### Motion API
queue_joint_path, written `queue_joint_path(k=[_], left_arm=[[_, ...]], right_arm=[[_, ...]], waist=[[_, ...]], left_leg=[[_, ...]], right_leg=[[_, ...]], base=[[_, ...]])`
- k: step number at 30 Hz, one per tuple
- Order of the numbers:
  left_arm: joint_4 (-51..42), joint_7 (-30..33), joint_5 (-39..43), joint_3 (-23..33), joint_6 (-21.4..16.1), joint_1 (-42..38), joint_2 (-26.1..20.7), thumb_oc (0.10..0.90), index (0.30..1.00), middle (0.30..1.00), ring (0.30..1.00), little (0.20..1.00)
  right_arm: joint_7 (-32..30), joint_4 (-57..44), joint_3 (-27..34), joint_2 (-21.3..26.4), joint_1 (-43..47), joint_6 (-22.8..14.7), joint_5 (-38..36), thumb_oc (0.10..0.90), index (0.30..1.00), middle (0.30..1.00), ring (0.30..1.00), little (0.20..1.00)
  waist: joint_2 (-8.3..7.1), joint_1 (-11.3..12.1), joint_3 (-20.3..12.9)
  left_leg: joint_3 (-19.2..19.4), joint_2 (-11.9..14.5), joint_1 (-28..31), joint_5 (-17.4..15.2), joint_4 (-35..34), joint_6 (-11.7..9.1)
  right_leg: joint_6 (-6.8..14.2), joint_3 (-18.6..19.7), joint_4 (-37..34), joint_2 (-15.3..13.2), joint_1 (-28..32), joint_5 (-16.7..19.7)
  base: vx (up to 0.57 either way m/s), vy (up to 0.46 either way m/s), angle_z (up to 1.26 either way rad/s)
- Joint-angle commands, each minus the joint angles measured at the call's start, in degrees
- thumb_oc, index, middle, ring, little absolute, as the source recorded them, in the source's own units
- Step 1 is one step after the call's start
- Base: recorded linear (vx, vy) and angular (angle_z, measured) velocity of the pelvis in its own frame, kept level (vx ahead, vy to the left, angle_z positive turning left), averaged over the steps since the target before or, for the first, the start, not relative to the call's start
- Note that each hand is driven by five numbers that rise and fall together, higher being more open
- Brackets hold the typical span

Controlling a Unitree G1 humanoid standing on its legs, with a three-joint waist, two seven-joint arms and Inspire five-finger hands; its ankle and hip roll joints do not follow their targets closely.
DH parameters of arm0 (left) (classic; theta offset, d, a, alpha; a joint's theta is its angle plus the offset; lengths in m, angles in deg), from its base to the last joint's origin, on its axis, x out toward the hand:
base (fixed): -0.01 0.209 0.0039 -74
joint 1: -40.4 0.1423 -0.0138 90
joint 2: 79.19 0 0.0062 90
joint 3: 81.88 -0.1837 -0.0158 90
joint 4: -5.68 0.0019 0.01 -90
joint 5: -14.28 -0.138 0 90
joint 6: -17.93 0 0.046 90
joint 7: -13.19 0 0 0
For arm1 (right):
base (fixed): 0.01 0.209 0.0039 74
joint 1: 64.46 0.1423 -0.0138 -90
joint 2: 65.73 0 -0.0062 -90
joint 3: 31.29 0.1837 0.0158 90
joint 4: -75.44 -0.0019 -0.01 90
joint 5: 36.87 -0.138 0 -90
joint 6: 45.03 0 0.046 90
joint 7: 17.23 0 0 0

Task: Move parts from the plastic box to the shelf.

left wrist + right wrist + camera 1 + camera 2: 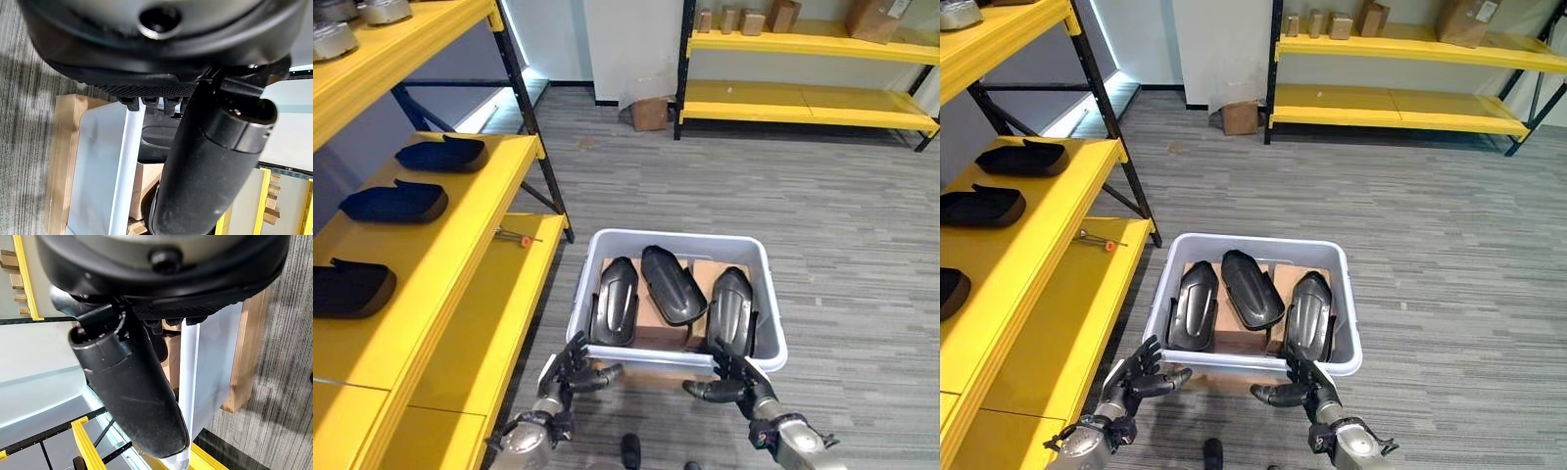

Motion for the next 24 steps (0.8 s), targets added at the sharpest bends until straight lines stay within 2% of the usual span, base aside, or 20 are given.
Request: queue_joint_path(k=[1, 2, 4, 5, 6, 7, 8, 10, 12, 15, 16, 18, 24], left_arm=[[-5.02, -0.25, 0.94, 0.14, -4.95, -3.82, -1.51, 0.9, 1.0, 1.0, 1.0, 1.0], [-4.88, -0.23, 0.8, 0.1, -5.0, -4.12, -1.64, 0.9, 1.0, 1.0, 1.0, 1.0], [-4.77, -0.06, 0.64, 0.13, -5.23, -4.75, -1.81, 0.9, 1.0, 1.0, 1.0, 1.0], [-4.68, 0.0, 0.84, 0.24, -5.37, -4.79, -1.91, 0.9, 1.0, 1.0, 1.0, 1.0], [-4.54, 0.22, 1.52, 0.27, -5.6, -4.68, -1.76, 0.9, 1.0, 1.0, 1.0, 1.0], [-4.54, 0.22, 1.52, 0.26, -5.6, -4.67, -1.76, 0.9, 1.0, 1.0, 1.0, 1.0], [-4.59, 0.11, 1.55, 0.47, -5.44, -4.4, -1.7, 0.9, 1.0, 1.0, 1.0, 1.0], [-4.17, -0.02, 1.38, 0.42, -5.51, -4.24, -1.61, 0.9, 1.0, 1.0, 1.0, 1.0], [-5.02, -0.31, 1.34, 1.99, -5.57, -2.76, -1.6, 0.9, 1.0, 1.0, 1.0, 1.0], [-7.19, -0.91, 2.25, 3.12, -5.94, -1.68, -1.67, 0.9, 1.0, 1.0, 1.0, 1.0], [-7.22, -0.9, 2.25, 3.11, -5.91, -1.65, -1.66, 0.9, 1.0, 1.0, 1.0, 1.0], [-9.6, -1.6, 2.46, 4.13, -6.18, -1.16, -2.06, 0.9, 1.0, 1.0, 1.0, 1.0], [-15.12, -3.22, 3.71, 6.72, -6.76, 0.02, -3.08, 0.9, 1.0, 1.0, 1.0, 1.0]], right_arm=[[0.99, -5.99, -0.53, 0.81, 2.41, -4.39, 1.01, 0.9, 1.0, 1.0, 1.0, 1.0], [1.06, -6.77, -0.74, 0.89, 2.58, -4.44, 1.07, 0.9, 1.0, 1.0, 1.0, 1.0], [0.88, -8.0, -0.89, 1.04, 3.06, -4.85, 1.28, 0.9, 1.0, 1.0, 1.0, 1.0], [0.7, -8.41, -0.79, 1.04, 3.16, -5.09, 1.31, 0.9, 1.0, 1.0, 1.0, 1.0], [0.37, -9.29, -0.52, 1.32, 3.36, -5.21, 2.23, 0.9, 1.0, 1.0, 1.0, 1.0], [0.36, -9.31, -0.52, 1.33, 3.34, -5.2, 2.24, 0.9, 1.0, 1.0, 1.0, 1.0], [0.38, -9.84, -0.37, 1.36, 3.14, -5.14, 2.63, 0.9, 1.0, 1.0, 1.0, 1.0], [0.5, -10.37, -0.2, 1.51, 2.69, -5.08, 2.7, 0.9, 1.0, 1.0, 1.0, 1.0], [1.11, -12.12, 0.02, 2.39, 2.46, -5.51, 2.94, 0.9, 1.0, 1.0, 1.0, 1.0], [1.69, -15.69, 1.38, 4.58, 1.99, -6.45, 1.98, 0.9, 1.0, 1.0, 1.0, 1.0], [1.69, -15.74, 1.39, 4.62, 1.95, -6.42, 1.96, 0.9, 1.0, 1.0, 1.0, 1.0], [2.29, -19.07, 3.58, 7.04, 1.64, -7.42, 0.87, 0.9, 1.0, 1.0, 1.0, 1.0], [3.95, -27.92, 9.35, 12.67, 0.24, -9.29, -1.07, 0.9, 1.0, 1.0, 1.0, 1.0]], waist=[[-0.93, 0.33, -1.05], [-0.74, 0.1, -0.78], [-0.21, 0.29, -0.82], [-0.1, 0.49, -0.84], [-0.49, 0.23, -0.51], [-0.44, 0.13, -0.42], [-1.02, -0.46, -0.32], [-1.55, -0.78, -0.52], [-2.8, -0.15, -1.99], [-2.46, -0.27, -2.61], [-2.41, -0.31, -2.6], [-1.83, -0.72, -2.56], [-0.9, -1.35, -2.47]], left_leg=[[-1.92, 2.17, -2.05, -3.28, 4.69, -1.19], [-2.33, 2.32, -1.86, -3.3, 4.58, -1.23], [-2.38, 3.31, -1.49, -3.51, 3.82, -1.82], [-2.32, 4.04, -1.24, -3.78, 3.55, -2.34], [-2.38, 5.27, 0.17, -4.85, 3.12, -3.55], [-2.49, 5.3, 0.28, -4.88, 3.12, -3.55], [-2.97, 5.73, 1.08, -5.09, 3.05, -4.1], [-2.89, 5.9, 1.53, -5.22, 2.92, -4.42], [-1.62, 8.69, 2.37, -4.31, 1.91, -6.33], [-1.77, 11.01, 2.1, -3.13, 1.7, -7.64], [-1.81, 11.05, 2.14, -3.12, 1.67, -7.67], [-1.94, 13.03, 1.85, -1.67, 1.31, -8.72], [-1.03, 16.08, 1.63, 1.66, 0.32, -11.0]], right_leg=[[4.45, 2.38, 8.57, -1.98, -7.11, 12.75], [4.14, 2.99, 9.07, -2.06, -8.03, 12.99], [3.05, 2.07, 5.61, -5.02, -9.27, 12.77], [2.77, 0.57, 3.06, -7.38, -9.44, 13.03], [3.43, -2.59, -3.27, -11.89, -10.33, 15.64], [3.44, -2.74, -3.41, -11.89, -10.09, 15.66], [4.15, -1.48, -4.35, -12.37, -9.78, 17.21], [4.56, -0.81, -5.84, -12.09, -8.3, 16.55], [5.12, -2.94, -8.36, -10.38, -6.73, 14.55], [4.2, -4.56, -9.22, -8.29, -5.38, 12.78], [4.17, -4.62, -9.23, -8.25, -5.33, 12.77], [3.2, -5.57, -9.32, -6.4, -4.61, 11.3], [2.18, -7.09, -10.46, -3.97, -3.57, 10.22]], base=[[0.01, 0.012, -0.16], [0.04, -0.03, -0.05], [0.07, -0.107, -0.01], [0.16, -0.264, -0.04], [0.14, -0.218, -0.08], [0.15, -0.247, -0.07], [0.08, -0.141, -0.03], [0.09, -0.148, 0.19], [0.14, -0.314, 0.31], [0.06, -0.231, 0.0], [0.01, -0.197, -0.19], [-0.01, -0.2, -0.14], [0.0, -0.114, 0.04]])
